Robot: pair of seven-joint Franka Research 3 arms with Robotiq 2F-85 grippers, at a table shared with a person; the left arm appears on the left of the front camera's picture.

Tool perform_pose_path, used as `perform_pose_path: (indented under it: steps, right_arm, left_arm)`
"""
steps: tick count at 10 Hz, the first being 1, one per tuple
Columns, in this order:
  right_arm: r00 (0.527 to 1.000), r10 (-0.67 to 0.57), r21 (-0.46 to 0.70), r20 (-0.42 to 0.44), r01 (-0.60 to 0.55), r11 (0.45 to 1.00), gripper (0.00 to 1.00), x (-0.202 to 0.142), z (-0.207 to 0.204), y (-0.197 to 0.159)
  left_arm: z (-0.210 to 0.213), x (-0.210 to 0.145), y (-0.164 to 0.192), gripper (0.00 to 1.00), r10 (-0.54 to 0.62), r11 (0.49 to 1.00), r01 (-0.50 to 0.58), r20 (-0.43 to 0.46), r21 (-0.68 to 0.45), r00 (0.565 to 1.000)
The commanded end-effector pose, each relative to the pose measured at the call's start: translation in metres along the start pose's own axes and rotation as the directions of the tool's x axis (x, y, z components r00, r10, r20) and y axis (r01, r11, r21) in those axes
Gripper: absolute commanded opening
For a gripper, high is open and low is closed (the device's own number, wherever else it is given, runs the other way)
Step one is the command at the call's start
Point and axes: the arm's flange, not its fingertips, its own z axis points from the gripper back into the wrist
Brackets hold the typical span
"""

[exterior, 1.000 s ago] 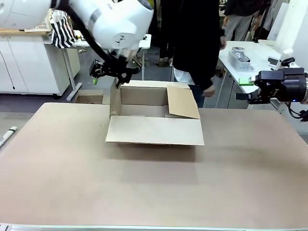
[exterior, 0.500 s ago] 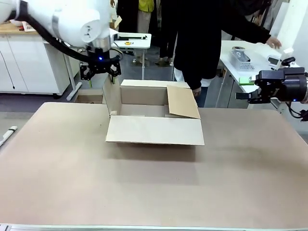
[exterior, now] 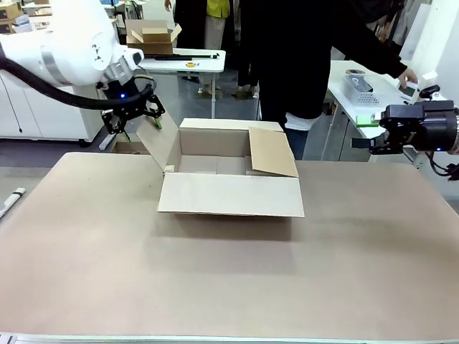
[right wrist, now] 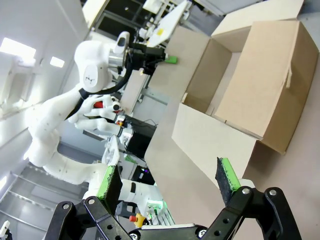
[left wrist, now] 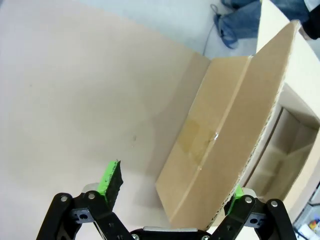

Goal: Pack the gift set into the box.
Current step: Place both hands on the side flaps of the Package Box and spread them outward.

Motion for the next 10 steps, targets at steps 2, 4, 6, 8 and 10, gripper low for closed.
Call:
perform_pose_path:
  steps: [2,4,6,8,10]
  right_arm:
    - [1.0,0.022,0.019,0.02,-0.023,1.0,1.0,0.0,0.0,-0.001]
    - [1.0,0.022,0.019,0.02,-0.023,1.0,1.0,0.0,0.0,-0.001]
    - [1.0,0.0,0.0,0.0,0.0,1.0,1.0,0.0,0.0,0.0]
    - [0.983,-0.143,-0.299,-0.118,0.102,0.949,1.0,0.056,-0.012,0.054]
    - [0.907,-0.372,-0.596,-0.198,0.191,0.78,1.0,0.123,-0.048,0.106]
  left_arm:
    - [-0.008,0.0,0.034,1.0,0.008,0.995,-0.012,-0.031,-0.104,0.999]
    - [-0.008,0.002,0.017,1.0,0.01,0.998,-0.012,-0.029,-0.058,1.0]
    - [-0.008,0.002,0.017,1.0,0.01,0.998,-0.012,-0.029,-0.058,1.0]
    - [-0.008,0.002,0.017,1.0,0.01,0.998,-0.012,-0.029,-0.058,1.0]
    - [-0.008,0.002,0.017,1.0,0.01,0.998,-0.012,-0.029,-0.058,1.0]
